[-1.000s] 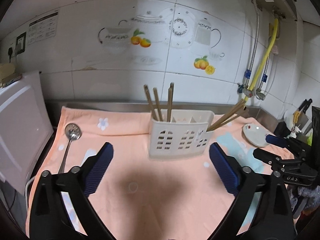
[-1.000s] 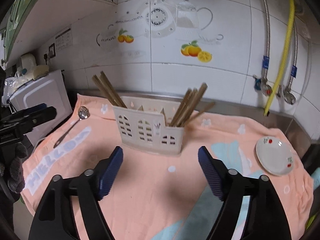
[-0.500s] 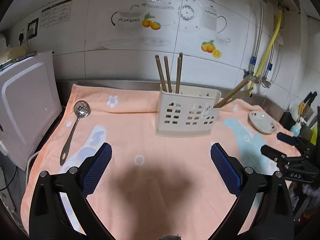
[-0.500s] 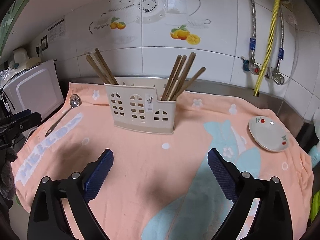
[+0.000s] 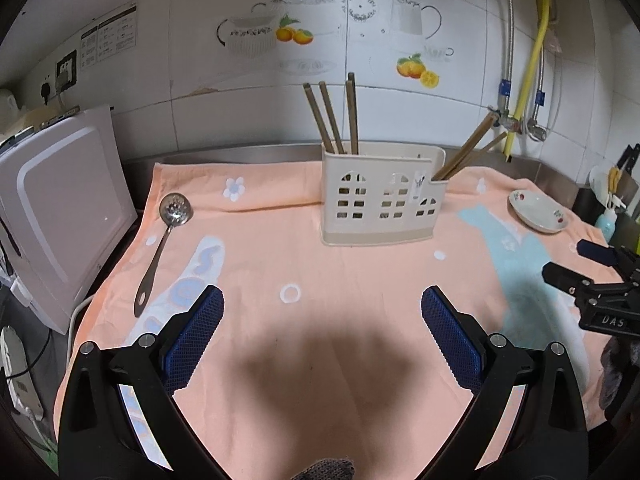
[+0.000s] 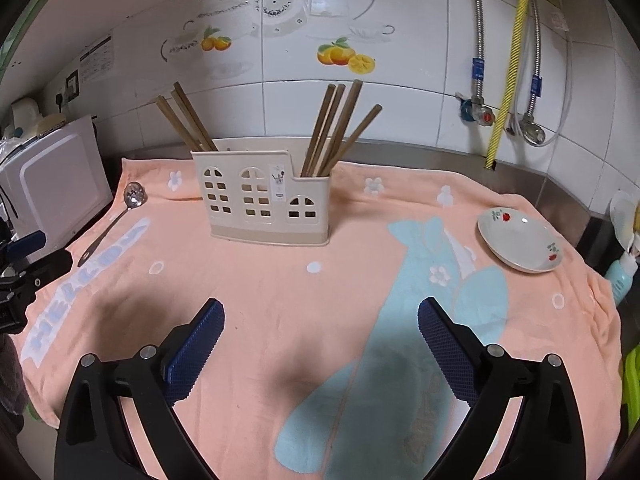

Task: Organize utensils

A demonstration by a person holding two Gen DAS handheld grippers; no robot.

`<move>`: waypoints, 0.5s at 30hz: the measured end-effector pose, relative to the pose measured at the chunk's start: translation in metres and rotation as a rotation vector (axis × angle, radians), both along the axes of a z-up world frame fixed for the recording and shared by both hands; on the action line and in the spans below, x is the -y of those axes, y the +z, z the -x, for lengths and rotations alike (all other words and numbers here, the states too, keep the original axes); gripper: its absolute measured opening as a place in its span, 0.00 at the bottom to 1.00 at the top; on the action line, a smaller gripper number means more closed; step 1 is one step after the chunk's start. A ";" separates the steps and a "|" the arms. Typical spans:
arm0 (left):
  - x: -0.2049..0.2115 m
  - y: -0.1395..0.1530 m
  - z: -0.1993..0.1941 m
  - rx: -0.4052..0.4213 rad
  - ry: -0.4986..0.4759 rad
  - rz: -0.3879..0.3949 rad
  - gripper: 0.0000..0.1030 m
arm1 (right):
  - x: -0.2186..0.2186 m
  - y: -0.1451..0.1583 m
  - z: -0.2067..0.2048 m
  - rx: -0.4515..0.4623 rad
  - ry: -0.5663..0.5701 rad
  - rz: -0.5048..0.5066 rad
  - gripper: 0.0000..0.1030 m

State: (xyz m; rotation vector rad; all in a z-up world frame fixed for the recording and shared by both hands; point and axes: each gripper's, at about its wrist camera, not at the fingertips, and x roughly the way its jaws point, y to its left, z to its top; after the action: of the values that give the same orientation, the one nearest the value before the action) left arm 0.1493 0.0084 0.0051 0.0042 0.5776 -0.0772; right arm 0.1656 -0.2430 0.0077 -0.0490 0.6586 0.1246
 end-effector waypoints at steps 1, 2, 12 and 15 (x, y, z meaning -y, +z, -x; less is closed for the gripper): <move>0.000 -0.001 0.000 -0.002 0.001 -0.001 0.95 | 0.001 -0.001 0.000 -0.001 -0.003 0.000 0.91; -0.001 -0.003 0.001 -0.005 0.002 0.000 0.95 | 0.001 -0.002 0.001 -0.003 -0.007 -0.002 0.92; -0.003 -0.014 -0.001 -0.034 0.024 -0.007 0.95 | 0.002 -0.008 0.002 -0.023 -0.015 -0.007 0.92; -0.001 -0.016 0.000 -0.040 0.022 -0.013 0.95 | 0.001 -0.008 0.002 -0.025 -0.014 -0.007 0.92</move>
State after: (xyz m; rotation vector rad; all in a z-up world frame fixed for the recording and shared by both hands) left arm 0.1496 0.0095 -0.0109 0.0086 0.6183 -0.0526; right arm 0.1631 -0.2438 -0.0007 -0.0366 0.6829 0.1145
